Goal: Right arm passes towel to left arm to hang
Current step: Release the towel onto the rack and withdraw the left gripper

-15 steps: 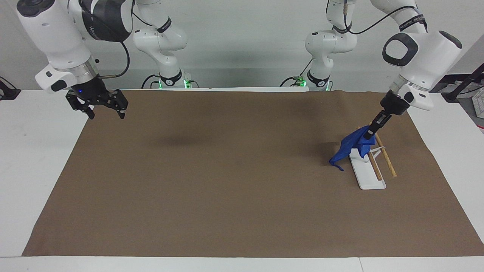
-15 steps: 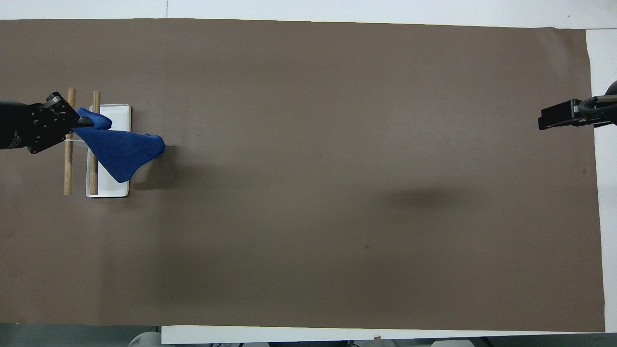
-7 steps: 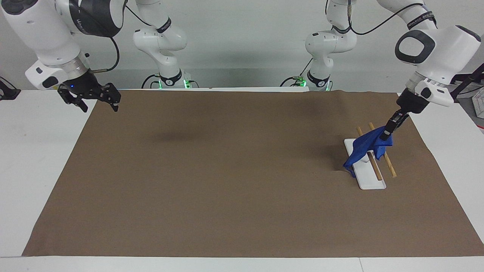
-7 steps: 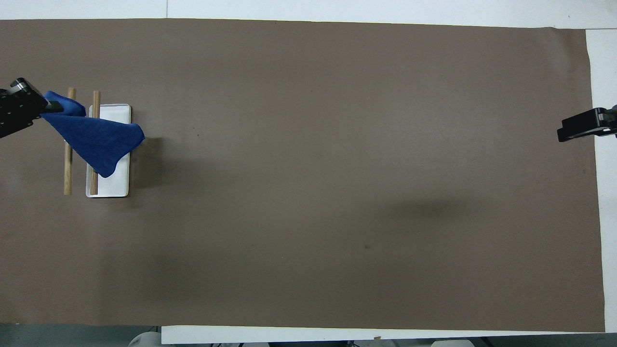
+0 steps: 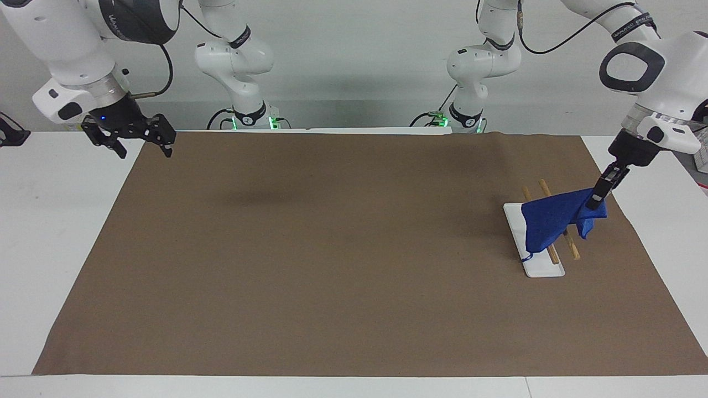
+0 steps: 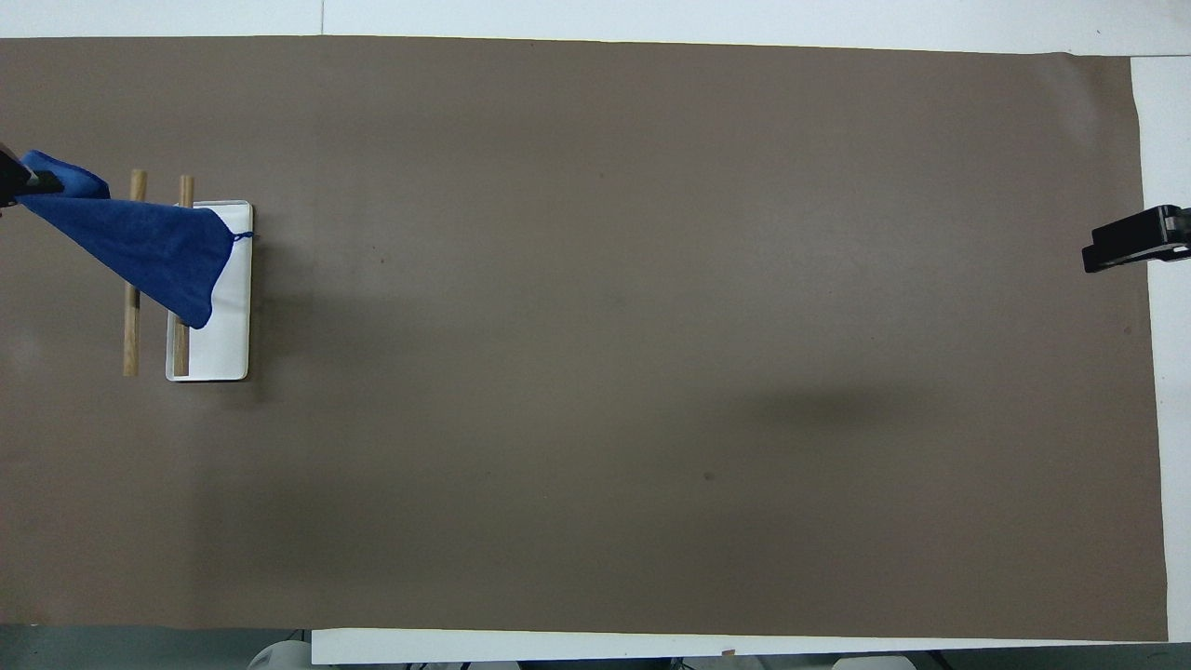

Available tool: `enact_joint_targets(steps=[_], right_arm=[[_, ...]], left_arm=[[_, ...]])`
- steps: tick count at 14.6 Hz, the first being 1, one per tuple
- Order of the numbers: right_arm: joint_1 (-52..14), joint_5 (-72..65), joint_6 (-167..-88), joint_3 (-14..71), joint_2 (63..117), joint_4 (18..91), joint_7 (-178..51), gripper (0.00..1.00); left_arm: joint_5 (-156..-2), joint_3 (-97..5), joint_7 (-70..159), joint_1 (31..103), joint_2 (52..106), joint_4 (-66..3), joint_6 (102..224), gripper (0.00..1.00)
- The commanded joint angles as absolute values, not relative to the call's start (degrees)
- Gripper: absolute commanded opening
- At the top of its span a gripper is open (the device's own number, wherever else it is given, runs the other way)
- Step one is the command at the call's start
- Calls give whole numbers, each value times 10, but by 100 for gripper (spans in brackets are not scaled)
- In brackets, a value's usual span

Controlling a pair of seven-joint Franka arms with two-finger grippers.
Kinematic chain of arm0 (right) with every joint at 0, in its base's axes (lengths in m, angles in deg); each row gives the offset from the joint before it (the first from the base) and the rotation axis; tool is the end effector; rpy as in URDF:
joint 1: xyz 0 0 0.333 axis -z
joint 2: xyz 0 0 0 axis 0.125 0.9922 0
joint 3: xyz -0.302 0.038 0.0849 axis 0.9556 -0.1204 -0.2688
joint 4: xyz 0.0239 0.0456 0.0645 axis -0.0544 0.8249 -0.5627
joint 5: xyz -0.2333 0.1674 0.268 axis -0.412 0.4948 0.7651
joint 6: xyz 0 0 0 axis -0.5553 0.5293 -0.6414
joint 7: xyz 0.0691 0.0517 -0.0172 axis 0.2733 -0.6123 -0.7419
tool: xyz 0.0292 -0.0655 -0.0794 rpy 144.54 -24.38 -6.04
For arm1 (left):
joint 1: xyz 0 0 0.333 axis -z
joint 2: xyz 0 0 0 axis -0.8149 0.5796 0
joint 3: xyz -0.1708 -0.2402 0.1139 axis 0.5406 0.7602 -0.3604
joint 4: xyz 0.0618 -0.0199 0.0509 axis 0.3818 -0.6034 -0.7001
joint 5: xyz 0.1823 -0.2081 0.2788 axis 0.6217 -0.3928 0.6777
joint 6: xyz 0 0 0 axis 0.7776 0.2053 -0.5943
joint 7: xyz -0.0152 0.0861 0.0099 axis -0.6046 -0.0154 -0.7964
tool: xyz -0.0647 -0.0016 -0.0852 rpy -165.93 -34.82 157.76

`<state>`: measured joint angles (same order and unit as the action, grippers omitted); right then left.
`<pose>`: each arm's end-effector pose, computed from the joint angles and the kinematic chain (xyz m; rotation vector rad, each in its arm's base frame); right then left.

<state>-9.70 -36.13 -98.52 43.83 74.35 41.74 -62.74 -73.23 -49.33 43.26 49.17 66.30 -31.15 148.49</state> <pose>0.5472 -0.0572 0.6179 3.1107 0.0603 -0.0725 0.5744 0.0484 0.5477 2.6809 0.7514 0.3800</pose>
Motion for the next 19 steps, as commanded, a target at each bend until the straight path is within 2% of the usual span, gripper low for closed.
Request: enact_joint_targets(steps=[1,6,12,14,19], right_arm=[[-94,-361,-977,436,746,414,-623,99],[-92,-361,-977,436,746,414,-623,99],[-93,-361,-977,436,744,418,-624,99],[-91,-361,-977,436,744,418,-624,99],[-91,-361,-967,436,743,418,-624,99]], left_arm=[[-726,-492,440,490,694,-271,1480,0],[-726,-492,465,471,691,-281,1470,0],[-725,-492,641,461,696,-282,1481,0],[-726,-492,772,457,695,-285,1492,0],[-726,-492,870,431,688,-313,1490,0]])
